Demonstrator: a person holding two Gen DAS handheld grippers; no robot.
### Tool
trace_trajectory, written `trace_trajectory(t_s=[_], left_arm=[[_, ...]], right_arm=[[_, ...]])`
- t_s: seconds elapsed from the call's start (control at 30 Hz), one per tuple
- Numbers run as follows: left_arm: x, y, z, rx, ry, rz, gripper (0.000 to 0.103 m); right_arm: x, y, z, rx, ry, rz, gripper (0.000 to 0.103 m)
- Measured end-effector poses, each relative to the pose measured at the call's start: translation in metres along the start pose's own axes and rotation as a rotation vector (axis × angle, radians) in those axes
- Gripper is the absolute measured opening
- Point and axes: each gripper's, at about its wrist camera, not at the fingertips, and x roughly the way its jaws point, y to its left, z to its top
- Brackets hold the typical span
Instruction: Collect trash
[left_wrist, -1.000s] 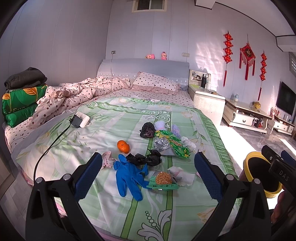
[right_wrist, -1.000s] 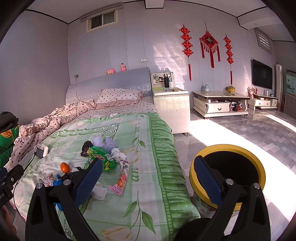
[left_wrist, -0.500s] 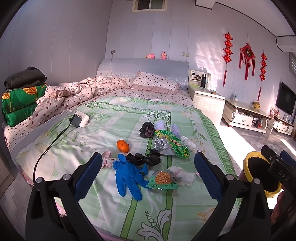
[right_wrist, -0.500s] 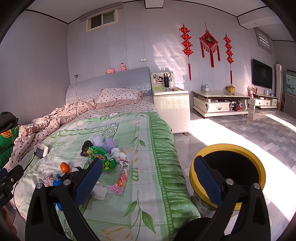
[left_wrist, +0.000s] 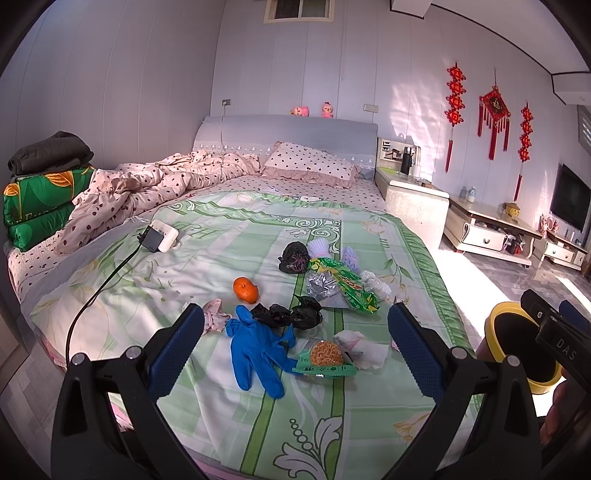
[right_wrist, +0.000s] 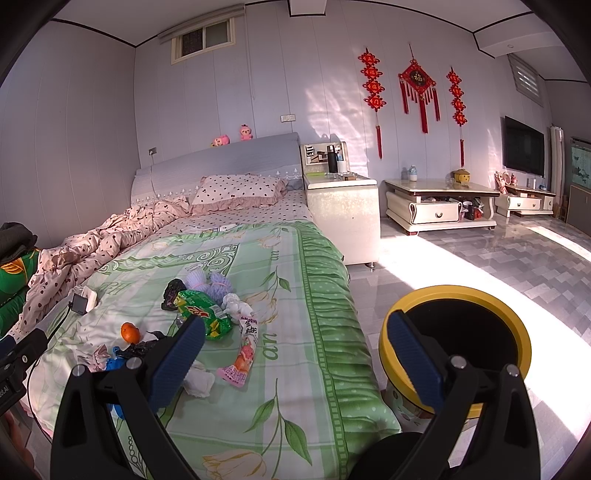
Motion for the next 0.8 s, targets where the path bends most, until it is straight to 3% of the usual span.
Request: trace_trajectory(t_s=[0.57, 0.8], left_arm=[[0.005, 0.003, -0.018, 0.002, 0.008, -0.001, 0.096], [0.030, 0.028, -0.018, -0.017, 0.078, -0.037, 0.096]], right_arm=[[0.012, -0.003, -0.003, 0.027, 0.046, 0.025, 0.095], [0.032, 0.001, 0.000, 0.013, 0.116, 0.076, 0.095]])
